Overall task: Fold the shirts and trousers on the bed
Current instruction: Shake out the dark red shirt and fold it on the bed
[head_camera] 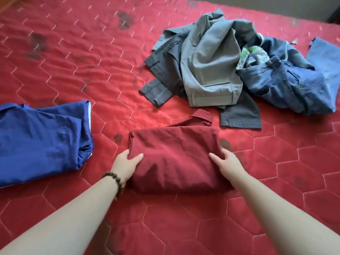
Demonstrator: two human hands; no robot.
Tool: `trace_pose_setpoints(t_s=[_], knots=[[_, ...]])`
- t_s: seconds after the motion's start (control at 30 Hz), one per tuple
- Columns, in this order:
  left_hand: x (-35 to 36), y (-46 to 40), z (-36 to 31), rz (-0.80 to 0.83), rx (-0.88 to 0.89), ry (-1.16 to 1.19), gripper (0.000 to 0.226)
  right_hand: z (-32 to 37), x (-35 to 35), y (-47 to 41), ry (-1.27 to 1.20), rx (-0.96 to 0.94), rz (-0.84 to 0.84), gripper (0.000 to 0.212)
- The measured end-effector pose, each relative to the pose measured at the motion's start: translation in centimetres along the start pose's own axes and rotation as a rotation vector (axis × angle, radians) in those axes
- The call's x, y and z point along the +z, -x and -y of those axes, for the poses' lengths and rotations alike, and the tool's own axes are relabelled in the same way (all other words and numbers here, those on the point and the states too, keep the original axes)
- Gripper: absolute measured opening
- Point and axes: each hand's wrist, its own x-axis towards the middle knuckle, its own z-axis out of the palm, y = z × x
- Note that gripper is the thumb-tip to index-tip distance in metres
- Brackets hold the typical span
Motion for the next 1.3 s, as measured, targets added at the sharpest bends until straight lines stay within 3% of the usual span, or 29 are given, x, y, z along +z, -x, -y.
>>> trace_pose_setpoints(t_s=[0.07, 0.17, 0.3, 0.47, 0.57, 0.77, 0.97, 1.07, 1.17, 1.23, 1.3], knots=[[0.3, 0.6, -0.6, -0.095, 0.140, -0.107, 0.006, -0.1, 0.2, 0.3, -0.013, -0.100, -0.085, 0.020], [0.0, 0.6, -2.7, -0.165, 0.280, -0.054, 0.008, 1.0, -0.2, 0.7, -0.046, -0.269, -0.197, 0.003], [0.0, -0.3, -4.8, -0.311, 0.383, -0.038, 0.011, 3.5, -1.1, -0.9, -0.116, -0.376, -0.315, 0.006], [0.5, -2.5, -1.1, -0.190, 0.056, -0.095, 0.027, 1.8, 0.5, -3.8, 0.044, -0.074, -0.236, 0.022], [1.1, -2.6, -0.3, -0.219, 0.090, -0.248, 0.031, 0.8, 1.2, -4.3, 0.126, -0.102, -0.245, 0.019], [1.8, -0.8, -1.2, -0.449, 0.196, -0.213, 0.032, 1.7, 1.2, -3.8, 0.009, -0.210, -0.329, 0.017], [1.4, 0.2, 1.0, -0.328, 0.059, -0.473, 0.053, 1.2, 1.2, -3.4, 0.126, -0.070, -0.294, 0.040], [1.1, 1.1, 0.2, -0.386, -0.018, -0.667, 0.051, 1.4, 1.1, -2.4, 0.246, -0.120, -0.410, 0.029], [2.1, 2.1, -0.4, -0.506, 0.336, -0.799, 0.036, 1.9, 2.0, -1.1, 0.499, -0.513, -0.534, 0.041], [3.9, 2.7, -0.5, -0.368, 0.629, -0.860, 0.043, 2.1, 3.3, -0.8, 0.671, -0.755, -0.392, 0.048], [6.2, 2.9, -0.2, -0.140, 0.777, -0.975, 0.056, 1.8, 4.7, -1.3, 0.823, -0.822, -0.189, 0.055]])
